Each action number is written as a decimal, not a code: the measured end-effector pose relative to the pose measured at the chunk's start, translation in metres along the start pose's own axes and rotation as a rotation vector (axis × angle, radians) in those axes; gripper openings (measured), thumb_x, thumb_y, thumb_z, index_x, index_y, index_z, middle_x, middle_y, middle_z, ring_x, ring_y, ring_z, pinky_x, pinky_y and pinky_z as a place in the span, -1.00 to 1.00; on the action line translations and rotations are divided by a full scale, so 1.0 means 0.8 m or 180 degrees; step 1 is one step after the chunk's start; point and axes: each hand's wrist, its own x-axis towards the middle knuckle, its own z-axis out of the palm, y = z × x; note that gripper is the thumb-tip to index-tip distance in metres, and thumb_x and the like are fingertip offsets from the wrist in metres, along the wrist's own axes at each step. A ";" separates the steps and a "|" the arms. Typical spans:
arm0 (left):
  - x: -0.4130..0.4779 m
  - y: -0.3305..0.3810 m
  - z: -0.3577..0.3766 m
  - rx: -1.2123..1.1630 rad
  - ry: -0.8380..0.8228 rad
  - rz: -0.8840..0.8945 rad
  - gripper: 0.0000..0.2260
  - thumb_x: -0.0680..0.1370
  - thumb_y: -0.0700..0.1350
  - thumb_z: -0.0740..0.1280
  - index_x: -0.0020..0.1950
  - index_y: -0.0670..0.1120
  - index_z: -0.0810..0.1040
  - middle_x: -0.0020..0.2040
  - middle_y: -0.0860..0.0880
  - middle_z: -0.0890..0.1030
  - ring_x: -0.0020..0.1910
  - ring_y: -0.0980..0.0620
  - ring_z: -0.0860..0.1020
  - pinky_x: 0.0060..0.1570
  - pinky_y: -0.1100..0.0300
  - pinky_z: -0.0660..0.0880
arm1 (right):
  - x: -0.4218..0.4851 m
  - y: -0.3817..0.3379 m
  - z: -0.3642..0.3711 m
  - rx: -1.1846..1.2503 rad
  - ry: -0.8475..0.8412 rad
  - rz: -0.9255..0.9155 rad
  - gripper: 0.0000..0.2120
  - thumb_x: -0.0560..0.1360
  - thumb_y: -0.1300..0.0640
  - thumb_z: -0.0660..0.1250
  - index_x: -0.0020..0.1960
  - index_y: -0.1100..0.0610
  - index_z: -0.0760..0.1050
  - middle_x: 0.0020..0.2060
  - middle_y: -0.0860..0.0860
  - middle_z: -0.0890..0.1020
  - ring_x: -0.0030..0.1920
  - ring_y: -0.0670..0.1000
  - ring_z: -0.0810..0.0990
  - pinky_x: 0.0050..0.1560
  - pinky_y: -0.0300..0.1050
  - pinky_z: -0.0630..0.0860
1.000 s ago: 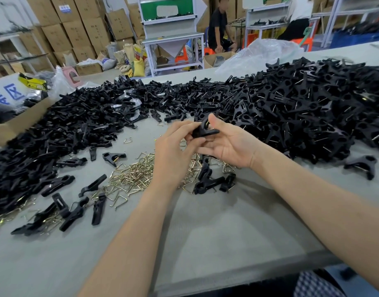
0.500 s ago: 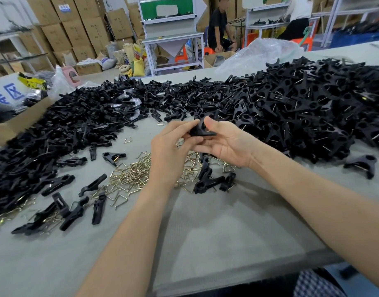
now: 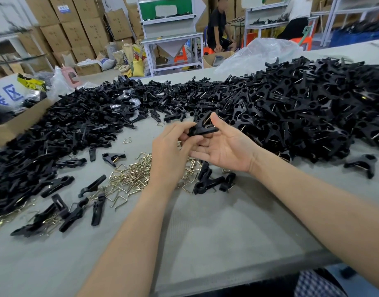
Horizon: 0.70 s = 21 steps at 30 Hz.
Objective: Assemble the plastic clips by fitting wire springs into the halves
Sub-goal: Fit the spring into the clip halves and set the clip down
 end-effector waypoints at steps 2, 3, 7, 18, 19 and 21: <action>0.001 0.000 -0.001 0.0013 -0.0023 -0.0011 -0.78 0.45 -0.21 0.45 0.09 -0.12 0.63 -0.15 0.06 0.55 -0.20 0.22 0.45 -0.09 0.51 0.34 | -0.001 0.000 -0.002 0.0072 -0.0052 0.0038 -0.50 0.37 -0.08 0.38 0.06 0.34 0.60 0.06 0.26 0.63 0.09 0.14 0.64 0.15 0.04 0.55; 0.001 -0.001 -0.001 0.0014 -0.0044 -0.0007 -0.78 0.45 -0.21 0.46 0.09 -0.13 0.63 -0.15 0.07 0.55 -0.20 0.25 0.44 -0.09 0.51 0.34 | -0.001 0.000 -0.003 0.0094 -0.0072 0.0058 -0.49 0.36 -0.07 0.39 0.08 0.35 0.58 0.07 0.26 0.63 0.10 0.14 0.63 0.16 0.04 0.55; 0.001 -0.002 -0.002 0.0011 -0.0095 0.0013 -0.79 0.45 -0.21 0.46 0.08 -0.13 0.63 -0.14 0.04 0.58 -0.19 0.29 0.44 -0.09 0.52 0.35 | -0.001 0.000 -0.005 0.0106 -0.0160 0.0119 -0.49 0.38 -0.03 0.38 0.11 0.37 0.58 0.09 0.27 0.61 0.13 0.14 0.61 0.20 0.04 0.53; 0.001 -0.002 0.001 0.0028 -0.0036 0.0127 -0.81 0.45 -0.21 0.46 0.05 -0.12 0.61 -0.20 0.12 0.50 -0.20 0.28 0.43 -0.10 0.50 0.35 | 0.000 0.002 -0.005 0.0195 -0.0034 0.0125 -0.31 0.37 -0.22 0.32 0.16 0.38 0.50 0.07 0.24 0.61 0.13 0.15 0.60 0.22 0.08 0.51; 0.000 -0.002 0.001 0.0029 -0.0046 0.0134 -0.81 0.45 -0.21 0.46 0.05 -0.13 0.61 -0.21 0.16 0.48 -0.20 0.28 0.43 -0.10 0.51 0.34 | 0.001 0.003 -0.004 0.0164 -0.0001 0.0118 -0.32 0.37 -0.22 0.32 0.16 0.38 0.51 0.08 0.24 0.61 0.13 0.15 0.60 0.20 0.08 0.52; 0.000 -0.002 0.001 0.0024 -0.0058 0.0132 -0.81 0.45 -0.21 0.46 0.05 -0.13 0.61 -0.22 0.21 0.46 -0.20 0.29 0.43 -0.11 0.52 0.33 | 0.000 0.003 -0.004 0.0085 0.0025 0.0099 -0.33 0.39 -0.20 0.30 0.17 0.38 0.50 0.09 0.24 0.61 0.14 0.15 0.60 0.21 0.07 0.52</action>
